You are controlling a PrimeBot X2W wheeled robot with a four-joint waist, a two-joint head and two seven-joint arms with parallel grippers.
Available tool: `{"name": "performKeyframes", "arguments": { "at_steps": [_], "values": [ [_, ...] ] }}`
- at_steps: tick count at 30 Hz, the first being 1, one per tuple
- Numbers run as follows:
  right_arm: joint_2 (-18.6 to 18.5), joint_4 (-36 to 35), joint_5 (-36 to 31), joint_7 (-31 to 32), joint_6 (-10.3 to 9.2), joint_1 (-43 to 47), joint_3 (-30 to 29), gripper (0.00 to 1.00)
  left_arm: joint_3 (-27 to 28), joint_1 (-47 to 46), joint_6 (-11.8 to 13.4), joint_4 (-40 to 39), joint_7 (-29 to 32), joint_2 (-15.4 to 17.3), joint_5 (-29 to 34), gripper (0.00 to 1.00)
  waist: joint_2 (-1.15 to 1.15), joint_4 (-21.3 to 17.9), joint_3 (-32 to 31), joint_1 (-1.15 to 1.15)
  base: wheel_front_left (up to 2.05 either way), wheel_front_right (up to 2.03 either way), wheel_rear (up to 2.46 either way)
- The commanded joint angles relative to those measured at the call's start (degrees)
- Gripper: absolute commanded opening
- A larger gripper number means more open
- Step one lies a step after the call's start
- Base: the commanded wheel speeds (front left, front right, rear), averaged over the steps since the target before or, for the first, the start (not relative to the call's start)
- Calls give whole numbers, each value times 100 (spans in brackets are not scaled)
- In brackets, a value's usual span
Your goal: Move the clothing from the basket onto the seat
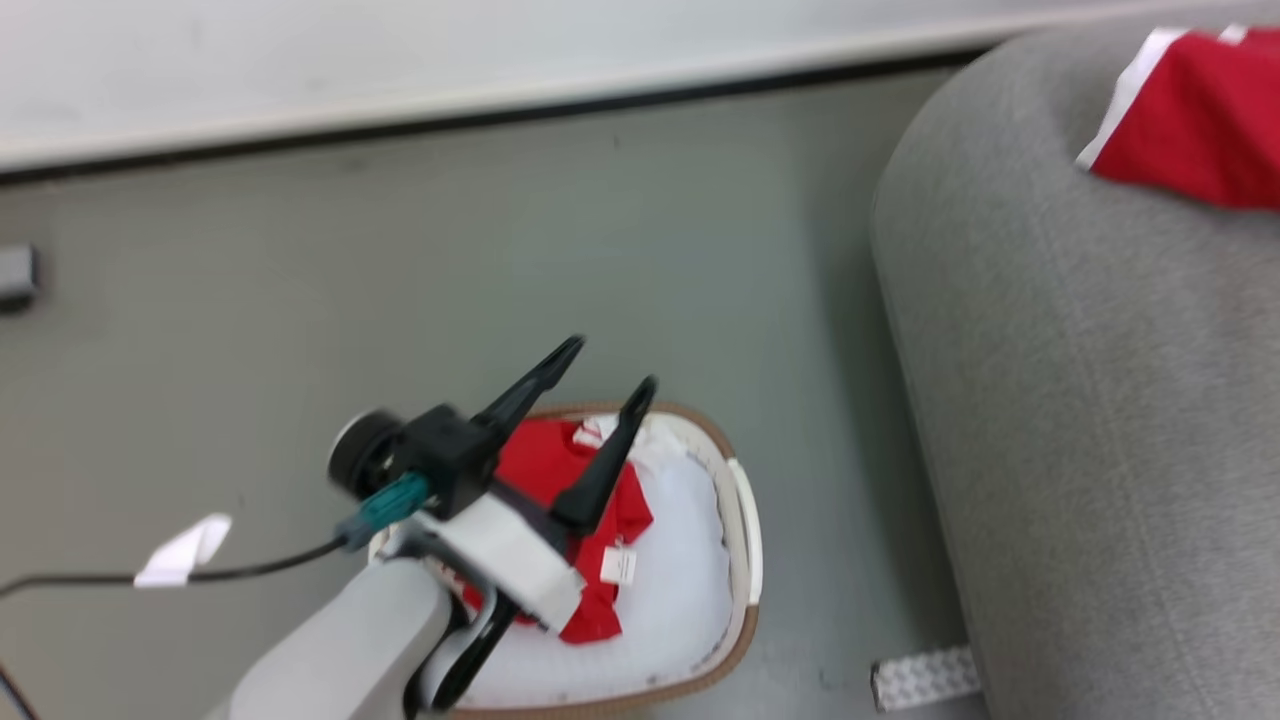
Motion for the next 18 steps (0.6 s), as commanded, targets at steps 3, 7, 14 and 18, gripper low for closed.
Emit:
{"name": "performKeyframes", "arguments": {
  "at_steps": [3, 7, 14, 18],
  "values": [
    [142, -536, 351, -16, -12, 581, 449, 100, 310, 504, 58, 18, -11, 40, 24, 100, 0, 9, -750, 0, 0, 0, 0],
    [323, -1132, 665, -16, -12, 1190, 919, 100, 743, 1071, 140, -2, -8, 32, 99, 100, 0, 110, -1177, 0, 0, 0, 0],
    [520, -1841, 841, -17, -12, 2127, 1501, 100, 1447, 1925, 192, 39, -8, -56, 292, 100, 0, 358, -1725, 0, 0, 0, 0],
    [644, -2073, 890, -10, -12, 2622, 1702, 100, 1850, 2383, 194, 61, -8, -170, 451, 100, 0, 477, -1956, 0, 0, 0, 0]
  ]
}}
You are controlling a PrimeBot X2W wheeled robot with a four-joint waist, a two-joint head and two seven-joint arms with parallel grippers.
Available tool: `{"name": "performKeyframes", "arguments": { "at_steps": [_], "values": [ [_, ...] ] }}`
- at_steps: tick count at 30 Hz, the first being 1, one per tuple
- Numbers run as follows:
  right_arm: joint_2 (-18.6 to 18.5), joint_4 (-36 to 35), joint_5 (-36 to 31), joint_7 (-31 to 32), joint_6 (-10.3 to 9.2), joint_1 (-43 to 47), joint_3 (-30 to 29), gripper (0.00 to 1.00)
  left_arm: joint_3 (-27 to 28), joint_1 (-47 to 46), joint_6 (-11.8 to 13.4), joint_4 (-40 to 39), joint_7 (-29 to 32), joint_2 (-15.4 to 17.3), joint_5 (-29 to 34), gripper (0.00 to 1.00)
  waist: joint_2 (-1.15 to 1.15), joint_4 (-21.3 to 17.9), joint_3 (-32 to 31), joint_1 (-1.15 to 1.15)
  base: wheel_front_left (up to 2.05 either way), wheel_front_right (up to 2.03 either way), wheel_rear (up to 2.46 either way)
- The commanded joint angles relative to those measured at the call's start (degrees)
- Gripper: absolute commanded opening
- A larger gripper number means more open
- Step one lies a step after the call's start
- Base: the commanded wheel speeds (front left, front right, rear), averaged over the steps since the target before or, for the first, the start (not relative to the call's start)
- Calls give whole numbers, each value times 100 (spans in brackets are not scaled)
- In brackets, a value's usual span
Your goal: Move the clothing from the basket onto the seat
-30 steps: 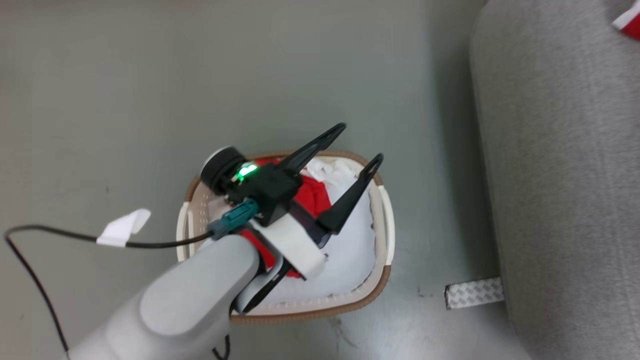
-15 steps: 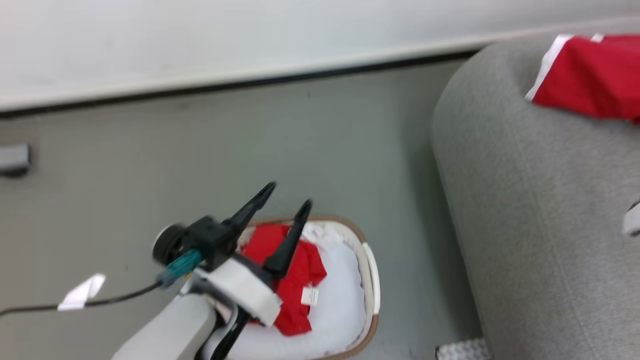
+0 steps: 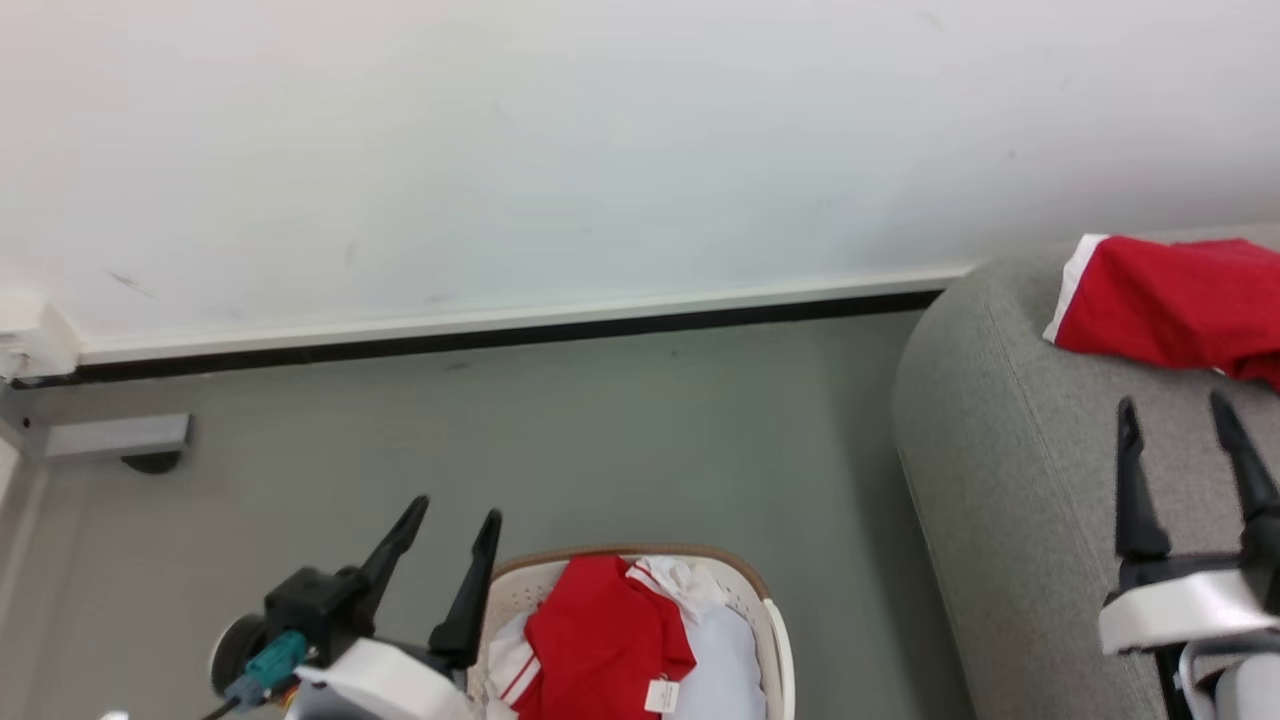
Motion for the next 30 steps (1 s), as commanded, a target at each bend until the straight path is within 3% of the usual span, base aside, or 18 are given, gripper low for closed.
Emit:
{"name": "performKeyframes", "arguments": {
  "at_steps": [1, 8, 14, 30],
  "values": [
    [15, -67, 10, 0, -12, 222, 64, 100, 139, 203, 14, 19, -5, -34, 114, 100, 0, 147, -204, 2, 0, 0, 0],
    [111, -197, -79, 0, -12, 918, 366, 100, 899, 874, -71, -98, -4, -326, 484, 100, 0, 288, -429, 2, 0, 0, 0],
    [114, -108, 282, 0, -12, 1223, 614, 100, 1402, 1309, -212, -228, -4, -598, 861, 100, 0, 318, -542, 2, 0, 0, 0],
    [116, 269, 542, -1, -12, 1193, 972, 100, 2240, 1610, -842, -126, -4, -1198, 1503, 100, 0, 264, -580, 2, 0, 0, 0]
  ]
}}
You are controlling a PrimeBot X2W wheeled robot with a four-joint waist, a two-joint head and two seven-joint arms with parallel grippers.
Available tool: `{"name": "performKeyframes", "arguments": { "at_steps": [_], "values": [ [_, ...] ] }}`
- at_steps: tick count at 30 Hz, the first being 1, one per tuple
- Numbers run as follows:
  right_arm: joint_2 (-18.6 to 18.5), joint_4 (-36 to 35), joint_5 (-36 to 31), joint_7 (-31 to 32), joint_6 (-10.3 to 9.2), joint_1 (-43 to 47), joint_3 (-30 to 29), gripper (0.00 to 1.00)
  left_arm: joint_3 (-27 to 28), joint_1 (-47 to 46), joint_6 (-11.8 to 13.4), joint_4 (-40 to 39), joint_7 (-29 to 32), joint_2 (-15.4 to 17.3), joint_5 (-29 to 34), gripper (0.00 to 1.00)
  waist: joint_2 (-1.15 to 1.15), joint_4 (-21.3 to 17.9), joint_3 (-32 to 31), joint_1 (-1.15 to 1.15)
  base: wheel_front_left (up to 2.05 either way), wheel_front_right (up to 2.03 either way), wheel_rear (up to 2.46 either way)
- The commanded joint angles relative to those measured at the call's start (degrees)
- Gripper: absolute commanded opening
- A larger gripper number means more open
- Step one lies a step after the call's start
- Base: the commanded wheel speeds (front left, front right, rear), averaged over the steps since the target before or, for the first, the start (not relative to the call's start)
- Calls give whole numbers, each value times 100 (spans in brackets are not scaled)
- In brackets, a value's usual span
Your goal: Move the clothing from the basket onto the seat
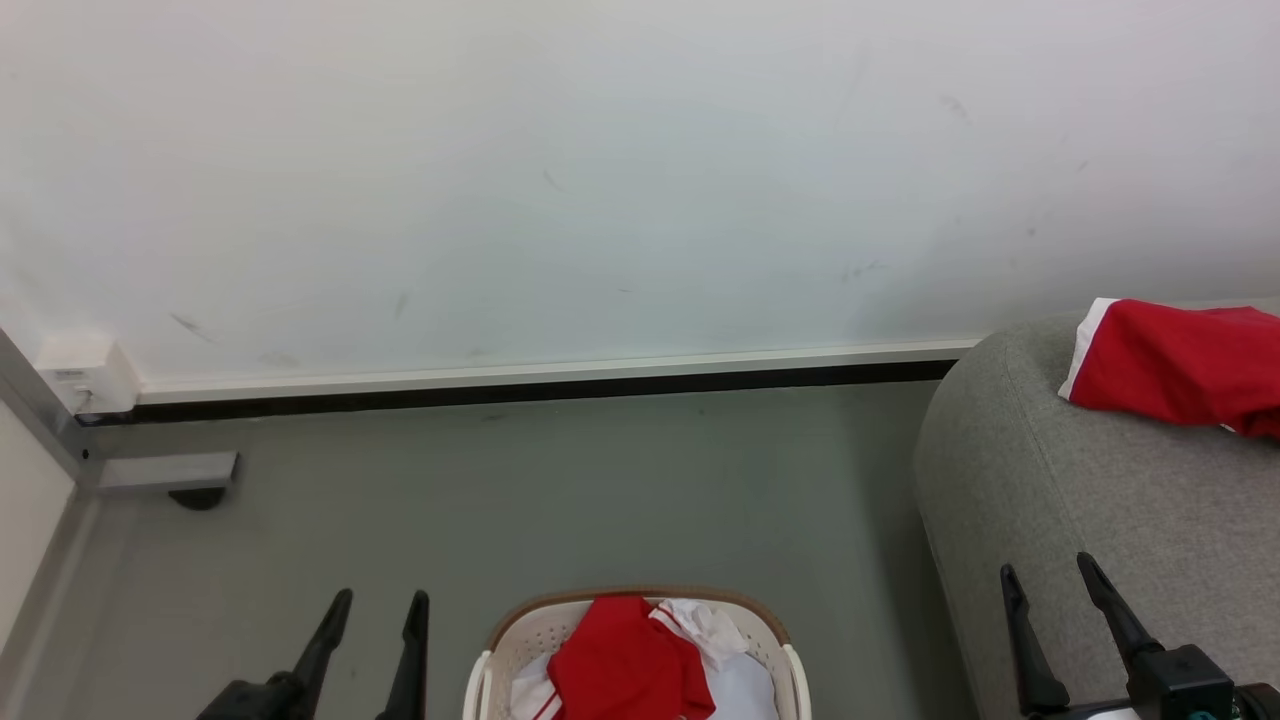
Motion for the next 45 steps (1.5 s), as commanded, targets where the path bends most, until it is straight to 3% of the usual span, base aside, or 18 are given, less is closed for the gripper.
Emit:
{"name": "performKeyframes", "arguments": {
  "at_steps": [1, 15, 29, 38, 45],
  "values": [
    [-11, 18, 56, -1, -12, -61, 21, 100, 68, 73, -63, 28, -3, -42, 95, 100, -1, -20, 18, 0, 0, 0, 0],
    [-10, -227, 99, -1, -12, -395, 35, 100, 49, -397, -411, 512, -4, -206, 410, 100, -1, -373, 512, 0, 0, 0, 0],
    [-9, -764, 447, -1, -12, -1187, 323, 100, -825, -2064, -583, 2495, 521, -139, 417, 100, -1, -988, 1820, 0, 0, 0, 0],
    [-8, -1112, 702, -1, -12, -1538, 582, 100, -752, -3033, -432, 3869, 1232, -204, 271, 100, -1, -1281, 2494, 0, 0, 0, 0],
    [-8, -1283, 875, -1, -12, -1681, 632, 100, -717, -3754, -40, 4828, 1559, -109, 357, 100, -1, -1429, 3059, 0, 0, 0, 0]
  ]
}}
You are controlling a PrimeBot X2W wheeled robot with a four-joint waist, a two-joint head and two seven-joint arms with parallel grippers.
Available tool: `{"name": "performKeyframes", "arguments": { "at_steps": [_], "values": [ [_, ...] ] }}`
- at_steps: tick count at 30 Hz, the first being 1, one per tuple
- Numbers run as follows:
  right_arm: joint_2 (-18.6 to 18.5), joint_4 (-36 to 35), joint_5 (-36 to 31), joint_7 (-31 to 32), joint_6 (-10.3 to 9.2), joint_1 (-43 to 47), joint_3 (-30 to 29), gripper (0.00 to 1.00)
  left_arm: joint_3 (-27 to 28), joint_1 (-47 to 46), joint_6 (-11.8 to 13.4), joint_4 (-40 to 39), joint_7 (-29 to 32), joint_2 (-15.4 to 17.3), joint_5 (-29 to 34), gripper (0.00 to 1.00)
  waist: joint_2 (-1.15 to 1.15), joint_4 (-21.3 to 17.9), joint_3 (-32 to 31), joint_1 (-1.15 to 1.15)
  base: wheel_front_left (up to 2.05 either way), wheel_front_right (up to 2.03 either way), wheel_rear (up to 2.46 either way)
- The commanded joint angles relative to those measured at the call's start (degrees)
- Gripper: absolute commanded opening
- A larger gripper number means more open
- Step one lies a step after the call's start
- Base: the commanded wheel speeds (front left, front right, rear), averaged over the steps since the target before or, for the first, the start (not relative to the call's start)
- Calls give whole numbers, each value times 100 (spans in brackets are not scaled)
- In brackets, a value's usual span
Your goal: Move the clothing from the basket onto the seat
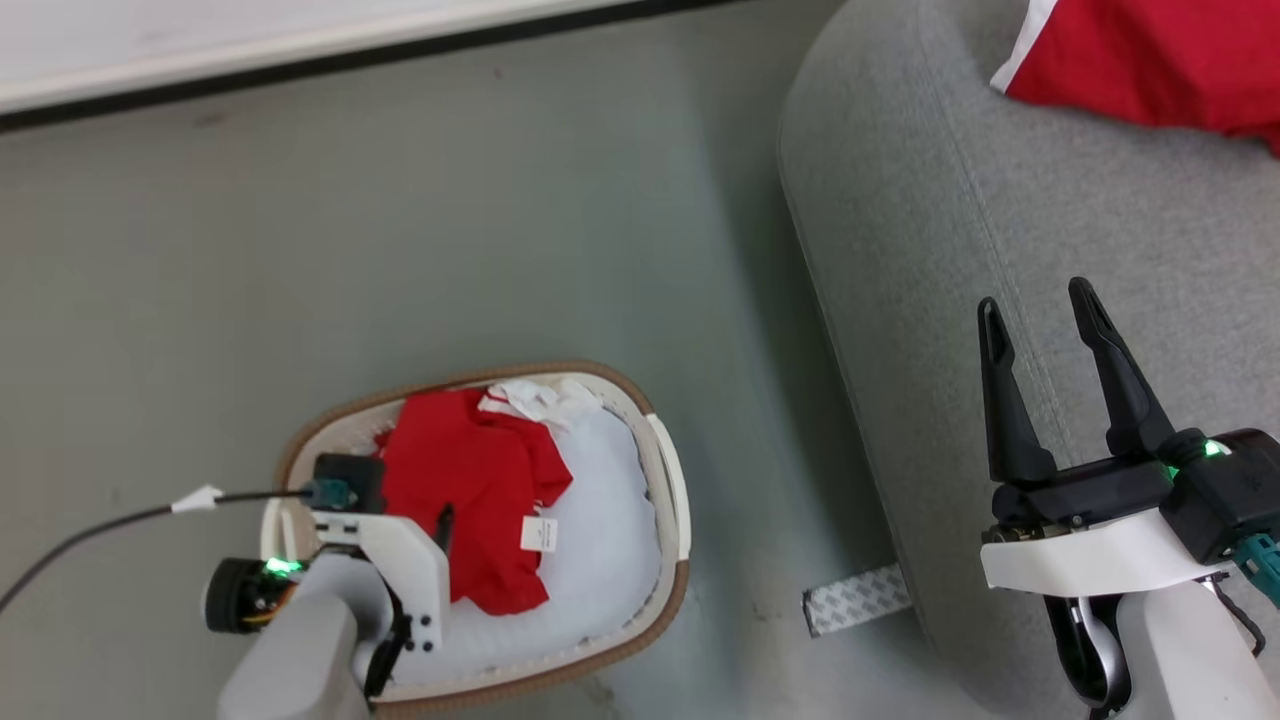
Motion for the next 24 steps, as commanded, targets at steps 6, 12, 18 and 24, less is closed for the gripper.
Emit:
{"name": "performKeyframes", "arguments": {
  "at_steps": [6, 12, 18, 24],
  "values": [
    [-6, -137, 175, -1, -12, -193, 90, 100, 11, -618, 289, 560, 129, 161, 83, 100, 0, -195, 696, -2, 0, 0, 0],
    [-7, -233, 199, -1, -13, -281, 126, 100, -47, -996, 473, 954, 88, 339, 160, 100, 0, -266, 1095, -2, 0, 0, 0],
    [-5, -302, 216, -1, -13, -354, 74, 100, -43, -1261, 463, 1168, -31, 399, 76, 100, 0, -271, 1366, -2, 0, 0, 0],
    [-5, -366, 269, -1, -13, -397, 64, 100, -123, -1512, 433, 1285, -143, 422, 92, 100, 0, -301, 1566, -2, 0, 0, 0]
  ]
}}
